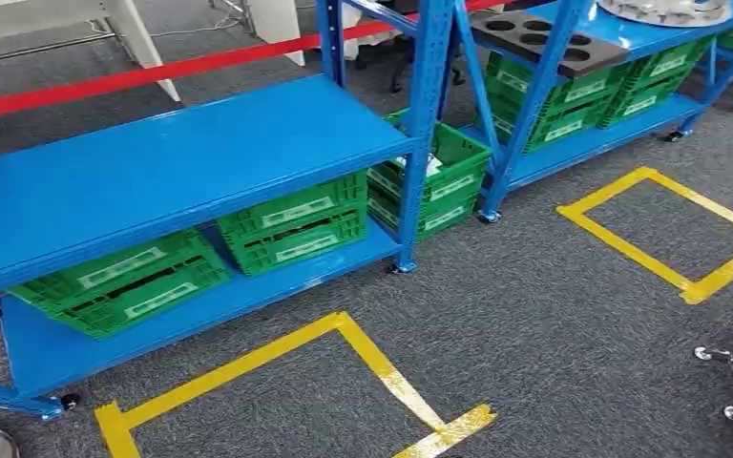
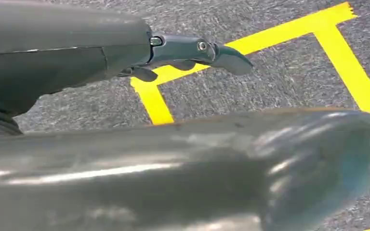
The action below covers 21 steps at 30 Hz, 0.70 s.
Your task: Take the parts from the cabinet and place them on the table.
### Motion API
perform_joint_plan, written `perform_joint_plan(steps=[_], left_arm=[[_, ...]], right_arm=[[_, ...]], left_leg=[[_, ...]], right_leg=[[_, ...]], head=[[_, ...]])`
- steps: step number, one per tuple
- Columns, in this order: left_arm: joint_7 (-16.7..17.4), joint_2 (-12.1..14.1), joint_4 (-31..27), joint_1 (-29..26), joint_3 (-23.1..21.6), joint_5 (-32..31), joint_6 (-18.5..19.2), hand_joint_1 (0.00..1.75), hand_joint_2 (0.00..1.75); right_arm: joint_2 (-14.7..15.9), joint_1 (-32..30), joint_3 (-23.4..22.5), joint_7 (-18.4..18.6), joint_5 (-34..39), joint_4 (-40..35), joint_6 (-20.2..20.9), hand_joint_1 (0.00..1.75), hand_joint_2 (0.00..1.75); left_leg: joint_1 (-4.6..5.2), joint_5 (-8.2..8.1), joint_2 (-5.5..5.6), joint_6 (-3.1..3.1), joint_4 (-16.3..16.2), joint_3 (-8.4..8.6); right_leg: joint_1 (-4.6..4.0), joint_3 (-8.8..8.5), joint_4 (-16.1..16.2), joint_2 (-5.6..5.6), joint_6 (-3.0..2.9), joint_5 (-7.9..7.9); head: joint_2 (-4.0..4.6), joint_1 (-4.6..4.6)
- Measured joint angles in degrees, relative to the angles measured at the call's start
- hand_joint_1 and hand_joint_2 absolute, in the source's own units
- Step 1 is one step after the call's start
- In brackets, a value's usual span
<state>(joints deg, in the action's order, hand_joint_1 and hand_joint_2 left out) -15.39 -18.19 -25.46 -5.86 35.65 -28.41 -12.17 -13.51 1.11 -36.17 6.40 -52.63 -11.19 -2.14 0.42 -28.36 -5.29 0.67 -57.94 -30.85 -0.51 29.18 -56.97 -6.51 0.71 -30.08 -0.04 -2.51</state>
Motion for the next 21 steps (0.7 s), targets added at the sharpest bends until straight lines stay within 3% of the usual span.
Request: perform_joint_plan(steps=[3,4,5,6,8,9,10,11,12,13,14,15,18,19,20,21], left_arm=[[0.31,-0.02,0.02,-0.2,-0.09,0.46,-0.22,0.0,0.0],[0.39,-0.18,0.02,-0.19,-0.17,0.5,-0.24,0.0,0.0],[0.41,-0.17,0.02,-0.14,-0.35,0.63,-0.28,0.0,0.0],[0.42,-0.15,0.02,-0.11,-0.52,0.7,-0.26,0.0,0.0],[0.42,-0.15,0.0,-0.09,-0.79,0.83,-0.26,0.0,0.0],[0.44,-0.13,0.02,-0.15,-0.85,1.05,-0.28,0.0,0.0],[0.44,-0.13,0.02,-0.21,-0.87,1.09,-0.33,0.0,0.0],[0.44,-0.13,0.02,-0.23,-0.92,1.16,-0.33,0.0,0.0],[0.44,-0.13,0.02,-0.22,-0.96,1.18,-0.35,0.0,0.0],[0.44,-0.15,0.02,-0.2,-1.0,1.22,-0.35,0.0,0.0],[0.44,-0.13,0.02,-0.18,-1.03,1.25,-0.35,0.0,0.0],[0.44,-0.13,0.0,-0.13,-1.07,1.25,-0.39,0.0,0.0],[0.44,-0.07,0.02,-0.51,-1.09,1.29,-0.44,0.0,0.0],[0.44,0.02,0.02,-0.49,-1.09,1.31,-0.48,0.0,0.0],[0.44,-0.02,0.02,-0.51,-1.11,1.35,-0.5,0.0,0.0],[0.44,0.0,0.02,-0.43,-1.16,1.57,-0.55,0.0,0.0]], right_arm=[[0.0,0.18,-0.13,-0.02,-0.13,0.0,0.02,0.0,0.0],[0.02,0.29,-0.17,-0.02,-0.17,-0.02,0.02,0.0,0.0],[0.0,0.18,-0.26,-0.09,-0.31,0.0,0.07,0.0,0.0],[0.02,0.15,-0.42,-0.11,-0.31,0.0,0.09,0.0,0.0],[0.02,0.07,-0.59,-0.09,-0.35,0.02,0.09,0.0,0.0],[0.02,-0.02,-0.66,-0.11,-0.35,0.02,0.09,0.0,0.0],[0.02,0.0,-0.72,-0.11,-0.37,0.02,0.13,0.0,0.0],[0.02,0.05,-0.76,-0.11,-0.44,0.02,0.13,0.0,0.0],[0.02,0.07,-0.79,-0.11,-0.48,0.02,0.13,0.0,0.0],[0.02,0.06,-0.81,-0.11,-0.5,0.02,0.13,0.0,0.0],[0.02,0.05,-0.87,-0.11,-0.5,0.02,0.13,0.0,0.0],[0.02,0.03,-0.92,-0.11,-0.5,0.07,0.18,0.0,0.0],[0.02,0.15,-0.94,-0.04,-0.52,0.07,0.18,0.0,0.0],[-0.06,0.18,-0.94,-0.07,-0.52,0.07,0.22,0.0,0.0],[-0.07,0.21,-0.94,-0.09,-0.52,0.04,0.26,0.0,0.0],[-0.07,0.11,-0.94,-0.13,-0.52,0.07,0.3,0.0,0.0]], left_leg=[[0.11,0.24,2.07,0.71,0.24,-0.57],[-0.43,0.7,2.72,1.13,0.59,-0.28],[-0.53,0.85,3.27,1.39,0.6,-0.41],[-0.56,0.96,4.0,1.55,0.6,-0.61],[-0.56,1.07,5.35,1.7,0.57,-0.87],[-0.56,1.09,6.32,1.69,0.53,-0.91],[-0.57,1.13,7.16,1.62,0.51,-0.84],[-0.61,1.17,8.02,1.55,0.48,-0.76],[-0.66,1.17,8.88,1.51,0.4,-0.69],[-0.77,1.14,9.76,1.29,0.28,-0.66],[-0.7,1.12,10.32,1.01,0.15,-0.83],[-0.52,1.05,11.19,0.56,-0.45,-1.35],[-0.94,1.68,12.79,-0.6,-0.1,-2.12],[-1.02,1.38,12.94,-0.75,-0.45,-2.24],[-0.62,0.3,9.88,-1.02,-1.72,-2.66],[-0.62,-2.06,7.64,-1.32,-5.34,-4.25]], right_leg=[[0.03,-0.45,0.18,-1.91,0.65,-0.08],[0.36,0.25,-0.33,0.01,1.31,-0.75],[0.47,0.91,-2.37,3.77,1.62,-2.34],[0.63,2.62,-6.23,5.47,1.76,-4.62],[0.69,6.67,-14.75,6.27,2.03,-8.26],[0.69,8.27,-17.71,6.3,2.08,-8.73],[0.7,8.2,-17.2,6.3,2.06,-7.49],[0.73,6.9,-14.11,6.41,1.97,-5.05],[0.8,4.73,-9.37,6.82,1.92,-2.22],[1.02,2.28,-3.93,8.41,1.9,0.49],[1.27,1.07,-1.4,11.43,1.83,0.16],[1.44,0.7,0.02,11.82,1.62,-0.21],[1.03,0.39,-0.48,10.11,0.66,0.02],[1.59,0.22,0.03,9.18,0.03,0.4],[1.4,0.12,0.07,8.54,-0.14,0.37],[1.34,0.09,0.07,7.62,-0.44,0.29]], head=[[0.0,-0.04],[0.0,0.04],[0.0,-0.28],[0.0,-0.33],[0.0,-0.31],[0.0,-0.28],[0.0,-0.28],[0.0,-0.26],[0.0,-0.28],[0.0,-0.3],[0.0,-0.24],[0.0,-0.26],[0.0,-0.22],[0.0,-0.19],[0.0,-0.01],[0.0,0.5]])
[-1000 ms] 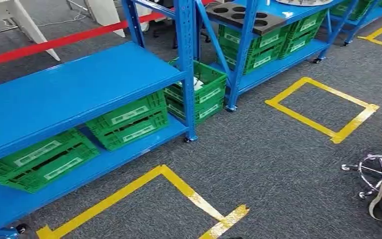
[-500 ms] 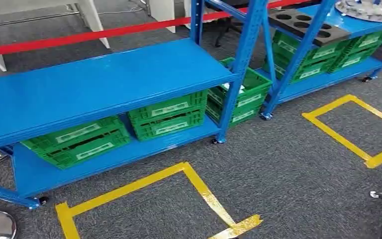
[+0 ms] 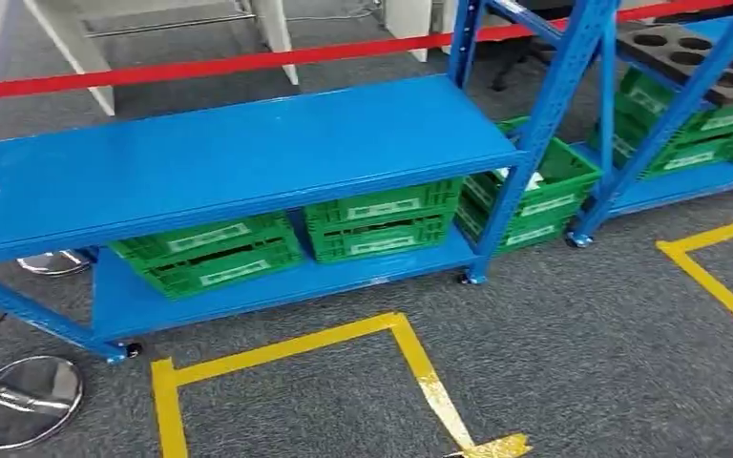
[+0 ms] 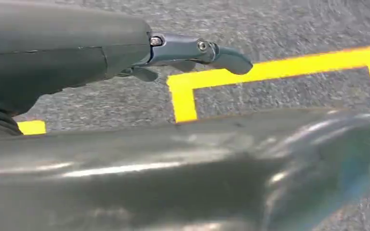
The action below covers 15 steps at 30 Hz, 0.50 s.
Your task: Take the parts from the cabinet and place them on the table.
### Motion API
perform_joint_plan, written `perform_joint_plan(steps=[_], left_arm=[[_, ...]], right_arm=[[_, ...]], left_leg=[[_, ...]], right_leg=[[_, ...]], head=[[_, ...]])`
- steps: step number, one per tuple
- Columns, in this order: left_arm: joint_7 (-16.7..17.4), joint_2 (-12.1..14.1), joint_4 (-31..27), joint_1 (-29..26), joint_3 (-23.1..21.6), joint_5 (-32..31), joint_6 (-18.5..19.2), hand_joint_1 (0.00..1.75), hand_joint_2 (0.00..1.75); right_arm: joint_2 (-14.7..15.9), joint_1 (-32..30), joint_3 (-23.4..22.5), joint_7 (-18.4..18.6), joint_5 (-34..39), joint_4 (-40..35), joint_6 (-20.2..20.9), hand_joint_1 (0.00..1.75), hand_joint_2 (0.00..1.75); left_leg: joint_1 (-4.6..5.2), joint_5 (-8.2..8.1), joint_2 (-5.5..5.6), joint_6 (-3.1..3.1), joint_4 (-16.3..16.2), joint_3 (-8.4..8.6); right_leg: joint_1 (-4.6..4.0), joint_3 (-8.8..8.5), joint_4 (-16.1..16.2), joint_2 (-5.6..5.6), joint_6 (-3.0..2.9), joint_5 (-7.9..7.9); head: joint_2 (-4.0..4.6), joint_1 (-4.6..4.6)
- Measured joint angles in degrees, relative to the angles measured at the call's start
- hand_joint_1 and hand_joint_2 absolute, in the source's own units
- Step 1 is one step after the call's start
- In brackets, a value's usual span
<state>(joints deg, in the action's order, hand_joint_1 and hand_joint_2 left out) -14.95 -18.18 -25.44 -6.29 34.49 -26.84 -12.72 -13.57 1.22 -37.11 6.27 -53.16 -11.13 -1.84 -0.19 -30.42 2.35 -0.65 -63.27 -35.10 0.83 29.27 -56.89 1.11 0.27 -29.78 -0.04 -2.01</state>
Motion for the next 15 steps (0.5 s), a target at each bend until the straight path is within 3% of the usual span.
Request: perform_joint_plan(steps=[2,3,4,5,6,7,8,9,11,12,13,14,15], left_arm=[[0.0,0.02,0.0,0.03,-0.18,0.07,0.02,0.0,0.0],[0.0,0.02,0.0,0.01,-0.2,0.07,0.0,0.0,0.0],[0.0,0.02,0.0,-0.05,-0.2,0.09,-0.02,0.0,0.0],[0.0,0.02,0.0,-0.08,-0.2,0.09,-0.07,0.0,0.0],[0.0,0.02,0.0,-0.09,-0.2,0.09,-0.06,0.0,0.0],[0.0,0.02,-0.02,-0.09,-0.22,0.11,-0.07,0.0,0.0],[0.0,0.02,0.0,-0.07,-0.24,0.09,-0.07,0.0,0.0],[0.0,0.02,-0.02,0.04,-0.29,0.09,-0.07,0.0,0.0],[0.0,0.02,-0.02,0.06,-0.35,0.09,-0.2,0.0,0.0],[0.0,0.0,-0.02,-0.12,-0.33,0.11,-0.24,0.0,0.0],[0.02,-0.06,-0.02,-0.14,-0.33,0.11,-0.31,0.0,0.0],[0.02,-0.13,-0.02,-0.14,-0.33,0.11,-0.33,0.0,0.0],[0.02,-0.13,-0.02,-0.07,-0.35,0.11,-0.37,0.0,0.0]], right_arm=[[0.0,-0.21,-0.04,0.04,0.04,0.0,0.2,0.0,0.0],[0.0,-0.25,-0.06,0.09,0.09,0.0,0.35,0.0,0.0],[0.0,-0.23,-0.09,0.22,0.15,0.0,0.53,0.0,0.0],[0.0,-0.19,-0.09,0.24,0.15,-0.02,0.57,0.0,0.0],[0.0,-0.11,-0.11,0.24,0.18,0.0,0.59,0.0,0.0],[0.0,-0.06,-0.11,0.26,0.17,-0.02,0.64,0.0,0.0],[-0.02,-0.08,-0.11,0.26,0.17,0.0,0.64,0.0,0.0],[0.0,-0.07,-0.11,0.26,0.15,0.0,0.68,0.0,0.0],[0.0,0.0,-0.13,0.5,0.09,0.0,0.74,0.0,0.0],[0.0,0.13,-0.13,0.5,0.0,-0.02,0.81,0.0,0.0],[0.0,0.31,-0.15,0.5,0.0,-0.04,0.81,0.0,0.0],[0.02,0.4,-0.15,0.5,-0.04,-0.04,0.83,0.0,0.0],[0.02,0.32,-0.15,0.48,-0.07,-0.02,0.81,0.0,0.0]], left_leg=[[-0.22,-4.25,-1.5,-0.29,-9.25,-4.09],[-0.28,-5.18,-1.65,-0.37,-12.46,-5.5],[-0.29,-4.59,-1.68,-0.37,-12.68,-5.49],[-0.28,-2.87,-1.73,-0.28,-10.63,-4.37],[-0.26,-0.29,-2.07,-0.05,-6.21,-2.07],[-0.17,2.33,-3.07,0.3,-0.61,0.86],[0.22,3.09,-5.98,0.82,3.8,3.01],[0.84,2.29,-7.28,1.09,4.97,3.58],[0.78,2.19,-6.14,1.43,4.8,3.27],[0.88,2.22,-5.46,1.72,4.82,3.0],[0.53,2.65,-4.66,2.24,5.42,3.34],[0.32,2.88,-4.25,2.48,5.58,3.35],[0.14,2.97,-3.68,2.7,5.58,3.26]], right_leg=[[-0.27,-0.04,-0.02,-2.01,-0.26,-0.2],[-0.34,-0.04,-0.05,-2.97,-0.33,-0.29],[-0.37,-0.14,-0.05,-3.77,-0.31,-0.37],[-0.4,-0.26,-0.05,-4.51,-0.32,-0.49],[-0.47,-0.52,-0.05,-5.23,-0.27,-0.64],[-0.53,-0.88,-0.05,-5.89,-0.16,-0.85],[-0.65,-1.04,-0.03,-6.45,-0.02,-1.06],[-1.16,-0.63,-0.27,-7.02,0.51,-1.55],[-1.12,-0.74,-0.12,-8.25,0.94,-1.75],[-1.08,-1.75,0.06,-8.93,1.16,-1.68],[-1.08,-1.8,-0.02,-9.12,1.56,-1.95],[-0.87,-1.07,-0.94,-5.84,2.0,-2.87],[-0.67,0.21,-3.84,-3.21,2.19,-4.86]], head=[[0.0,-0.07],[0.0,-0.04],[0.0,-0.07],[0.0,-0.04],[0.0,-0.02],[0.0,-0.04],[0.0,-0.04],[0.0,0.0],[0.0,-0.28],[0.0,-0.35],[0.0,-0.2],[0.0,-0.53],[0.0,-0.72]])
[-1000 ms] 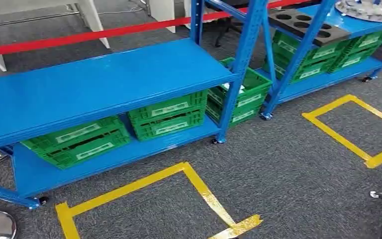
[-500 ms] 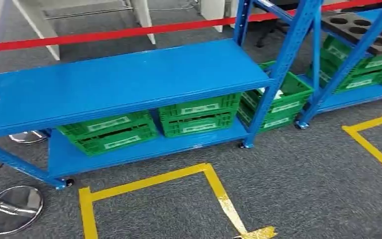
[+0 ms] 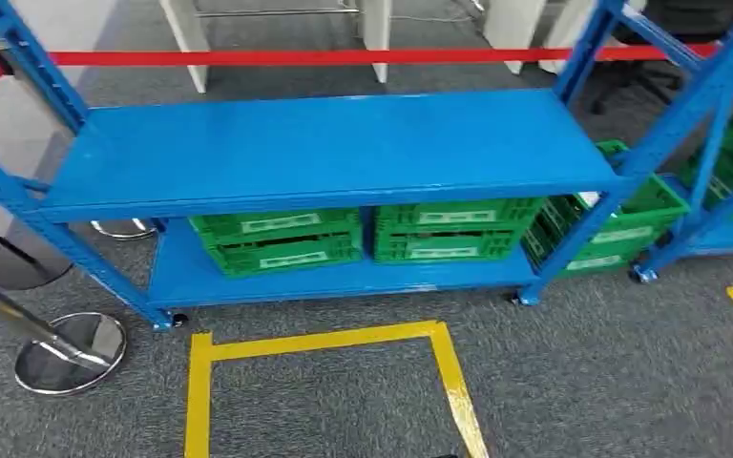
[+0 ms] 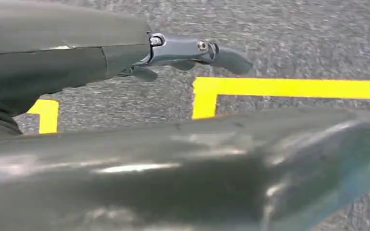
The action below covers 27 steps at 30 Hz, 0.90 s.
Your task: Take the parts from the cabinet and place them on the table.
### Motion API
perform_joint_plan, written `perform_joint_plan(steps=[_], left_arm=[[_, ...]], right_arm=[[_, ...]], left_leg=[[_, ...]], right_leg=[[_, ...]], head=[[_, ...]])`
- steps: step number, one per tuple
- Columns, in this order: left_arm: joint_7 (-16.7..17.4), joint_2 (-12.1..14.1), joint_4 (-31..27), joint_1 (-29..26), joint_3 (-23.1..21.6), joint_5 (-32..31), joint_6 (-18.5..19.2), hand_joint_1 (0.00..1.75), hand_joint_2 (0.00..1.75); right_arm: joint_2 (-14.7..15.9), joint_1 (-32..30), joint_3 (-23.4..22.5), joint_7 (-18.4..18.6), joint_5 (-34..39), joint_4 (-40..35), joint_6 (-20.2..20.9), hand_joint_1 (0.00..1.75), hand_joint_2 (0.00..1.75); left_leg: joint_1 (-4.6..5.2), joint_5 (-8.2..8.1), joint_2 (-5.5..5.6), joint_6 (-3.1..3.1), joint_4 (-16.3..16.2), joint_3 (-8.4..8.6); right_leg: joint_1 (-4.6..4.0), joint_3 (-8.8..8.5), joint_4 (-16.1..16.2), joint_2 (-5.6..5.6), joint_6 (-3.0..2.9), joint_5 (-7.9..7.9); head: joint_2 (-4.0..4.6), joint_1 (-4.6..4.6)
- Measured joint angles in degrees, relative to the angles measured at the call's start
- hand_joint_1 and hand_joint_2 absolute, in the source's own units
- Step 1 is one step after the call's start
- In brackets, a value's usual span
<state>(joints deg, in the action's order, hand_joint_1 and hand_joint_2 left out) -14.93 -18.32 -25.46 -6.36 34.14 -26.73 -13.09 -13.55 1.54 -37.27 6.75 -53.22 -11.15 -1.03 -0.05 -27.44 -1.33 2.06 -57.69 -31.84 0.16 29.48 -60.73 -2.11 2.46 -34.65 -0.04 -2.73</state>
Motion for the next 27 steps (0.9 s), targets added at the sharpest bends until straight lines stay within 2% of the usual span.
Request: perform_joint_plan(steps=[1,2,3,4,5,6,7,8,9,10,12,13,14,15,17,20,25,27], left_arm=[[-0.02,0.0,0.0,0.03,-0.04,0.02,0.0,0.0,0.0],[-0.07,0.0,0.0,0.03,-0.04,0.18,0.0,0.0,0.0],[-0.07,0.0,0.0,0.0,-0.02,0.42,0.0,0.0,0.0],[-0.07,0.0,0.0,0.0,0.0,0.5,0.0,0.0,0.0],[-0.07,0.0,0.0,0.0,-0.02,0.5,0.0,0.0,0.0],[-0.07,0.0,0.0,0.01,-0.02,0.5,0.0,0.0,0.0],[-0.07,0.0,0.0,0.02,-0.02,0.5,0.0,0.0,0.0],[-0.07,0.0,0.0,0.03,-0.02,0.5,0.0,0.0,0.0],[-0.09,0.0,0.0,0.09,-0.04,0.55,0.0,0.0,0.0],[-0.31,0.04,0.0,0.03,-0.09,0.72,0.0,0.0,0.0],[-0.89,0.02,0.02,-0.07,-0.13,1.75,-0.33,0.0,0.0],[-1.07,0.13,0.02,-0.04,-0.33,2.17,-0.35,0.0,0.0],[-1.09,0.13,0.02,-0.03,-0.59,2.75,-0.35,0.0,0.0],[-1.07,0.15,0.02,-0.07,-0.79,3.28,-0.26,0.0,0.0],[-1.01,0.15,0.02,-0.09,-1.11,4.33,0.35,0.0,0.0],[-0.85,0.15,0.02,-0.08,-1.57,4.79,0.66,0.0,0.0],[-0.68,0.24,0.02,-0.1,-2.21,5.38,0.68,0.0,0.0],[-0.68,0.17,0.0,-0.07,-2.43,5.57,0.66,0.0,0.0]], right_arm=[[0.0,-0.05,-0.02,-0.13,0.05,0.0,-0.29,0.0,0.0],[0.02,-0.07,-0.09,-0.13,0.09,-0.02,-0.76,0.0,0.0],[0.02,-0.18,-0.28,-0.2,0.16,0.0,-1.03,0.0,0.0],[0.02,-0.24,-0.37,-0.28,0.22,0.0,-1.16,0.0,0.0],[0.02,-0.22,-0.42,-0.31,0.22,-0.02,-1.18,0.0,0.0],[0.02,-0.17,-0.44,-0.31,0.22,-0.02,-1.27,0.0,0.0],[0.02,-0.17,-0.48,-0.31,0.22,-0.02,-1.36,0.0,0.0],[0.02,-0.2,-0.52,-0.31,0.22,-0.02,-1.36,0.0,0.0],[0.0,-0.29,-0.63,-0.5,0.29,0.02,-1.4,0.0,0.0],[0.02,-0.2,-0.85,-0.92,0.59,0.0,-1.93,0.0,0.0],[0.0,0.03,-1.33,-1.09,1.23,0.0,-3.23,0.0,0.0],[0.0,0.01,-1.44,-0.98,1.27,0.0,-3.5,0.0,0.0],[0.0,0.03,-1.57,-0.83,1.27,0.0,-3.59,0.0,0.0],[0.0,0.07,-1.79,-0.81,1.27,0.0,-3.59,0.0,0.0],[0.0,0.13,-2.27,-0.83,1.09,0.0,-3.61,0.0,0.0],[0.0,0.15,-2.71,-0.83,1.05,0.0,-3.61,0.0,0.0],[-0.04,0.16,-2.93,-1.03,1.07,0.0,-3.74,0.0,0.0],[-0.04,0.19,-3.21,-1.16,1.14,0.0,-3.69,0.0,0.0]], left_leg=[[-0.04,0.03,0.61,0.23,0.0,-0.08],[-0.04,0.02,1.26,0.27,-0.01,-0.12],[-0.04,0.02,2.09,0.27,-0.04,-0.13],[-0.05,0.02,2.85,0.27,-0.05,-0.08],[-0.1,0.01,3.68,0.26,-0.09,0.01],[-0.18,-0.02,4.62,0.22,-0.17,0.11],[-0.26,-0.12,5.49,0.04,-0.32,0.21],[-0.35,-0.27,6.25,-0.22,-0.52,0.17],[0.03,-0.49,6.54,-0.61,-1.08,-0.06],[-0.11,-0.47,7.21,-0.91,-1.2,-0.51],[-0.42,-0.05,7.82,-1.73,-0.71,-0.7],[-0.38,-0.24,7.82,-1.36,-1.1,-0.67],[-0.38,0.12,7.77,-0.24,-0.83,-0.72],[-0.38,0.23,7.78,-0.1,-0.69,-0.68],[-0.43,0.29,7.77,-0.04,-0.53,-0.6],[-0.54,0.41,7.76,-0.26,-0.28,-0.5],[-0.4,0.16,7.74,-0.02,-0.72,-0.65],[-0.33,0.4,7.46,0.05,0.65,-0.06]], right_leg=[[0.08,2.04,-4.46,1.23,0.17,-2.27],[0.1,4.51,-9.41,1.75,0.29,-4.27],[0.12,6.88,-13.76,1.91,0.41,-5.42],[0.14,7.92,-14.96,1.9,0.44,-4.85],[0.18,7.57,-13.4,1.93,0.45,-2.92],[0.3,6.02,-9.39,2.17,0.44,0.08],[0.49,3.88,-4.23,2.94,0.47,3.07],[0.82,1.93,0.63,5.34,0.51,5.36],[0.96,1.52,2.16,7.19,0.43,4.56],[0.96,1.28,2.48,6.97,-0.04,4.25],[0.59,0.92,2.6,6.45,-0.79,4.53],[0.74,1.22,3.01,6.36,-0.68,4.77],[0.73,0.9,3.01,6.29,-0.66,4.8],[0.64,0.94,3.01,6.23,-0.76,4.85],[0.5,0.94,2.99,6.21,-1.02,4.93],[0.35,0.94,2.95,6.21,-1.23,4.88],[0.61,0.91,3.11,6.19,-1.08,4.94],[0.41,1.15,3.91,6.45,-0.61,4.97]], head=[[0.0,-0.09],[0.0,-0.06],[0.0,-0.04],[0.0,-0.04],[0.0,-0.04],[0.0,-0.02],[0.0,-0.06],[0.0,-0.06],[0.0,-0.09],[0.0,-0.04],[0.0,-0.04],[0.0,-0.09],[0.0,-0.02],[0.0,-0.04],[0.0,-0.02],[0.0,-0.02],[0.0,0.02],[0.0,0.07]])
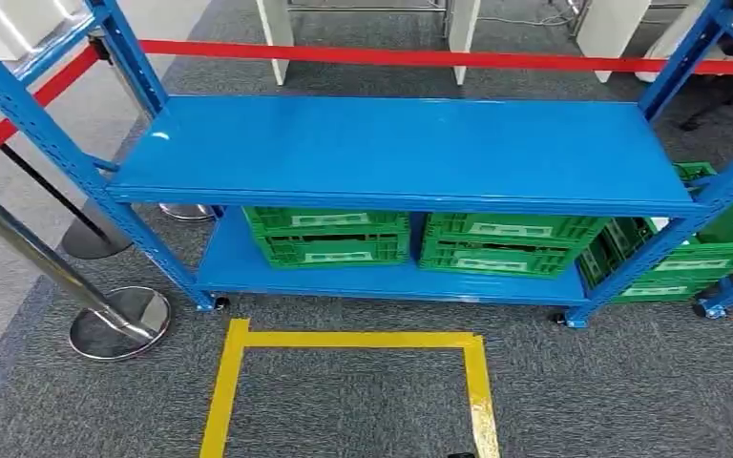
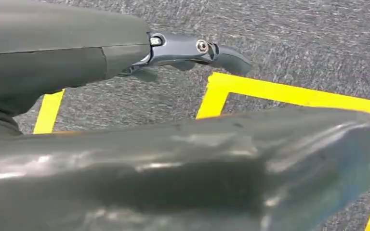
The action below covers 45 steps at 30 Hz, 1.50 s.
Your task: Take the parts from the cabinet and place them on the table.
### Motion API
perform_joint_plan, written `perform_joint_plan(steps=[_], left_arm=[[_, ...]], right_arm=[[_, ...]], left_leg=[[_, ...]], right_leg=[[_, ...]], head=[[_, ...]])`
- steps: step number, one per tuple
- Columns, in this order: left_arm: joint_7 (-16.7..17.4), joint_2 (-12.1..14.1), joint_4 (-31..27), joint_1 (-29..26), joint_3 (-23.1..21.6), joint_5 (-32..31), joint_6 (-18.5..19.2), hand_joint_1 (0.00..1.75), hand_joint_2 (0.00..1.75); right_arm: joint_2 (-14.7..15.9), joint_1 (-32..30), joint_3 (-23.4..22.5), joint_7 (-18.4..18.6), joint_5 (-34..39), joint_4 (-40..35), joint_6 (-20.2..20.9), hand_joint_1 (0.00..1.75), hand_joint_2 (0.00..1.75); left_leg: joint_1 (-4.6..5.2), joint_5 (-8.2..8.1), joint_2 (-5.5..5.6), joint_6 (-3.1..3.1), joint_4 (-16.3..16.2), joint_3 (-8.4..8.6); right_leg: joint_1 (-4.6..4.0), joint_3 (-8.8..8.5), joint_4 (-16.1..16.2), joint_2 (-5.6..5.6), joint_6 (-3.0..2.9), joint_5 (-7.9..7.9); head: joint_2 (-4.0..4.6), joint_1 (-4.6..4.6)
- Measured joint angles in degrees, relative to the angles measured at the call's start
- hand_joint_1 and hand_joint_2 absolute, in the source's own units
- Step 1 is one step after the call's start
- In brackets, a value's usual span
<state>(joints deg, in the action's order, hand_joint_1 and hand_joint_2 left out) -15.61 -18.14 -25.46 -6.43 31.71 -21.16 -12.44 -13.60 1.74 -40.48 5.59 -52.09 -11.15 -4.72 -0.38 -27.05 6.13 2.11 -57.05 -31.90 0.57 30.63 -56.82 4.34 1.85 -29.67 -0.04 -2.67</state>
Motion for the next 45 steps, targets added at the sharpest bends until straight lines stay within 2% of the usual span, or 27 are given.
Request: perform_joint_plan(steps=[1,2,4,6,8,10,11,12,15,16,17,18,20,21,22,25,26,28,31,32,33,35,36,38,41,43,45], left_arm=[[0.02,-0.07,0.0,-0.04,-0.07,0.26,0.0,0.0,0.0],[0.0,-0.09,0.0,-0.09,-0.18,0.35,0.0,0.0,0.0],[0.02,-0.09,0.0,-0.27,-0.28,0.61,-0.05,0.0,0.0],[0.07,-0.09,0.02,-0.36,-0.33,1.01,-0.07,0.0,0.0],[0.07,-0.09,0.0,-0.37,-0.44,1.35,-0.11,0.0,0.0],[0.07,-0.11,0.0,-0.36,-0.7,1.62,-0.22,0.0,0.0],[0.09,0.07,0.0,-0.37,-0.81,1.62,-0.24,0.0,0.0],[0.09,-0.02,0.0,-0.41,-0.9,1.62,-0.24,0.0,0.0],[0.09,0.04,0.0,-0.49,-0.98,1.7,-0.37,0.0,0.0],[0.09,0.07,0.0,-0.49,-1.01,1.7,-0.37,0.0,0.0],[0.09,0.07,0.0,-0.47,-1.07,1.7,-0.39,0.0,0.0],[0.09,0.07,0.0,-0.43,-1.22,1.7,-0.39,0.0,0.0],[0.09,0.09,0.0,-0.43,-1.29,1.7,-0.37,0.0,0.0],[0.09,0.09,0.0,-0.45,-1.29,1.73,-0.37,0.0,0.0],[0.09,0.09,0.0,-0.49,-1.29,1.73,-0.37,0.0,0.0],[0.09,0.09,0.0,-0.52,-1.29,1.73,-0.37,0.0,0.0],[0.09,0.09,0.0,-0.56,-1.31,1.73,-0.37,0.0,0.0],[0.09,0.04,0.0,-0.49,-1.33,1.73,-0.44,0.0,0.0],[0.11,-0.06,-0.02,-0.64,-1.33,1.86,-0.57,0.0,0.0],[0.13,-0.11,-0.04,-0.64,-1.35,2.03,-0.57,0.0,0.0],[0.13,-0.11,-0.04,-0.63,-1.38,2.05,-0.55,0.0,0.0],[0.24,-0.11,-0.04,-0.63,-1.38,2.14,-0.55,0.0,0.0],[0.26,-0.11,-0.04,-0.63,-1.38,2.14,-0.55,0.0,0.0],[0.35,-0.11,-0.04,-0.63,-1.38,2.14,-0.57,0.0,0.0],[0.59,-0.15,-0.04,-0.63,-1.44,2.14,-0.57,0.0,0.0],[0.7,-0.11,-0.04,-0.61,-1.6,2.21,-0.57,0.0,0.0],[0.76,-0.11,-0.04,-0.62,-1.68,2.23,-0.57,0.0,0.0]], right_arm=[[0.02,-0.03,-0.09,-0.06,0.04,0.0,0.0,0.0,0.0],[0.02,0.07,-0.22,-0.17,0.07,0.0,0.02,0.0,0.0],[0.02,0.26,-0.59,-0.3,0.07,0.0,0.13,0.0,0.0],[0.07,0.12,-0.76,-0.63,0.13,0.0,0.22,0.0,0.0],[0.11,0.07,-1.01,-0.98,0.13,0.0,0.39,0.0,0.0],[0.11,0.1,-1.05,-1.09,0.11,0.0,0.42,0.0,0.0],[0.09,0.2,-1.07,-1.14,0.11,0.02,0.52,0.0,0.0],[0.09,0.18,-1.09,-1.14,0.13,0.02,0.55,0.0,0.0],[0.07,0.07,-1.27,-1.11,0.13,0.02,0.57,0.0,0.0],[0.04,0.1,-1.31,-1.14,0.13,0.02,0.57,0.0,0.0],[0.04,0.11,-1.35,-1.16,0.13,0.0,0.57,0.0,0.0],[0.04,0.08,-1.4,-1.18,0.13,0.02,0.57,0.0,0.0],[0.07,-0.07,-1.44,-1.18,0.13,0.02,0.57,0.0,0.0],[0.07,-0.11,-1.46,-1.18,0.13,0.02,0.57,0.0,0.0],[0.07,-0.12,-1.46,-1.18,0.13,0.02,0.57,0.0,0.0],[0.07,-0.04,-1.49,-1.18,0.13,0.0,0.57,0.0,0.0],[0.04,-0.08,-1.51,-1.18,0.13,0.02,0.57,0.0,0.0],[0.02,0.05,-1.62,-1.25,0.13,0.04,0.61,0.0,0.0],[0.02,0.12,-1.88,-1.35,0.11,0.02,0.66,0.0,0.0],[0.04,0.14,-1.94,-1.42,0.09,0.02,0.66,0.0,0.0],[0.04,0.16,-1.97,-1.57,0.07,0.02,0.66,0.0,0.0],[0.07,0.07,-2.01,-1.64,0.07,0.02,0.66,0.0,0.0],[0.07,-0.03,-2.01,-1.64,0.07,0.02,0.66,0.0,0.0],[0.07,-0.08,-2.05,-1.64,-0.04,0.02,0.66,0.0,0.0],[0.07,-0.08,-2.12,-1.62,-0.22,0.02,0.66,0.0,0.0],[0.09,0.04,-2.21,-1.49,-0.42,0.02,0.74,0.0,0.0],[0.07,-0.07,-2.23,-1.18,-0.5,0.02,0.85,0.0,0.0]], left_leg=[[-0.63,0.76,-0.58,-0.57,1.48,0.94],[-0.66,0.82,-0.69,-0.27,2.24,1.38],[-0.67,0.74,-1.48,-0.23,2.13,1.4],[-0.72,0.51,-1.99,-0.35,1.99,1.4],[-1.0,0.15,-1.98,-0.87,1.59,1.51],[-1.38,-0.78,-1.89,-1.74,0.35,1.43],[-1.1,-1.3,-1.78,-2.39,-0.18,1.2],[-0.95,-1.84,-1.75,-2.71,-0.93,1.08],[-1.18,-1.63,-1.51,-3.05,-0.76,1.25],[-1.28,-2.14,-2.0,-3.22,-1.15,1.26],[-1.07,-3.16,-4.13,-3.31,-3.06,0.58],[-1.0,-5.22,-5.12,-3.43,-6.99,-1.31],[-1.05,-9.25,-5.47,-3.47,-16.91,-6.35],[-1.03,-9.81,-5.47,-3.39,-19.96,-8.12],[-1.02,-8.83,-5.47,-3.23,-20.15,-8.59],[-0.66,-0.16,-5.59,-2.01,-8.1,-3.74],[-0.32,0.87,-6.16,-1.46,-4.85,-2.4],[0.04,-1.03,-6.53,-1.33,-2.84,-1.26],[-0.18,-0.83,-6.0,-1.08,-1.95,-1.08],[-0.29,-0.71,-5.89,-0.93,-1.59,-0.77],[-0.31,-0.79,-5.94,-0.65,-1.46,-0.64],[-0.14,-1.13,-5.93,-0.16,-1.46,-0.5],[-0.06,-1.28,-5.88,0.04,-1.47,-0.38],[0.01,-1.77,-5.51,0.04,-1.48,0.27],[0.02,-2.93,-5.12,-0.42,-1.48,1.92],[0.35,-3.49,-4.95,-1.16,-1.9,1.77],[0.1,-3.5,-4.99,-1.62,-1.51,1.89]], right_leg=[[0.03,-0.35,-0.66,-1.01,-0.02,-0.27],[-0.07,0.57,-2.29,-2.49,0.27,-1.63],[0.13,5.08,-10.6,-3.57,0.89,-6.29],[0.35,8.43,-16.57,-3.82,1.57,-7.9],[0.75,6.48,-12.46,-3.87,2.09,-4.12],[1.4,1.22,-2.29,-3.56,2.87,0.8],[0.96,0.97,-1.85,-2.56,2.72,-0.5],[1.18,0.28,-1.41,-2.75,1.36,-0.25],[0.8,0.3,-1.93,-3.1,0.18,-0.36],[1.09,0.09,-1.71,-3.54,-0.43,-0.24],[1.03,-0.1,-1.71,-3.76,-0.76,-0.38],[0.96,-0.23,-1.71,-4.19,-1.03,-0.54],[0.71,-0.41,-1.71,-5.05,-1.44,-0.83],[0.63,-0.54,-1.72,-5.36,-1.49,-1.01],[0.57,-0.79,-1.72,-5.52,-1.45,-1.23],[0.5,-2.2,-1.72,-5.71,-1.05,-2.15],[0.54,-1.72,-1.61,-5.79,-0.88,-2.49],[0.19,-1.87,-1.71,-5.94,-0.15,-2.85],[0.37,-2.93,-0.95,-6.43,0.86,-3.04],[0.45,-2.12,-1.87,-5.65,1.07,-3.58],[0.47,-0.54,-4.68,-5.04,1.2,-5.08],[0.46,5.07,-14.11,-4.54,1.35,-8.81],[0.46,7.48,-17.55,-4.52,1.41,-9.46],[0.46,8.79,-17.06,-4.52,1.36,-6.41],[0.42,4.24,-4.25,-4.2,0.67,2.35],[0.19,2.64,-2.72,-4.02,0.12,1.17],[-0.09,2.71,-2.67,-3.88,-0.26,1.0]], head=[[0.0,-0.2],[0.0,-0.35],[0.0,-0.44],[0.0,-0.44],[0.0,-0.42],[0.0,-0.48],[0.0,-0.7],[0.0,-0.68],[0.0,-0.53],[0.0,-0.55],[0.0,-0.35],[0.0,-0.05],[0.0,-0.04],[0.0,-0.02],[0.0,-0.02],[0.0,-0.02],[0.0,0.02],[0.0,0.31],[0.0,0.22],[0.0,0.2],[0.0,0.09],[0.0,0.04],[0.0,0.09],[0.0,0.09],[0.0,0.02],[0.0,0.13],[0.0,0.22]])
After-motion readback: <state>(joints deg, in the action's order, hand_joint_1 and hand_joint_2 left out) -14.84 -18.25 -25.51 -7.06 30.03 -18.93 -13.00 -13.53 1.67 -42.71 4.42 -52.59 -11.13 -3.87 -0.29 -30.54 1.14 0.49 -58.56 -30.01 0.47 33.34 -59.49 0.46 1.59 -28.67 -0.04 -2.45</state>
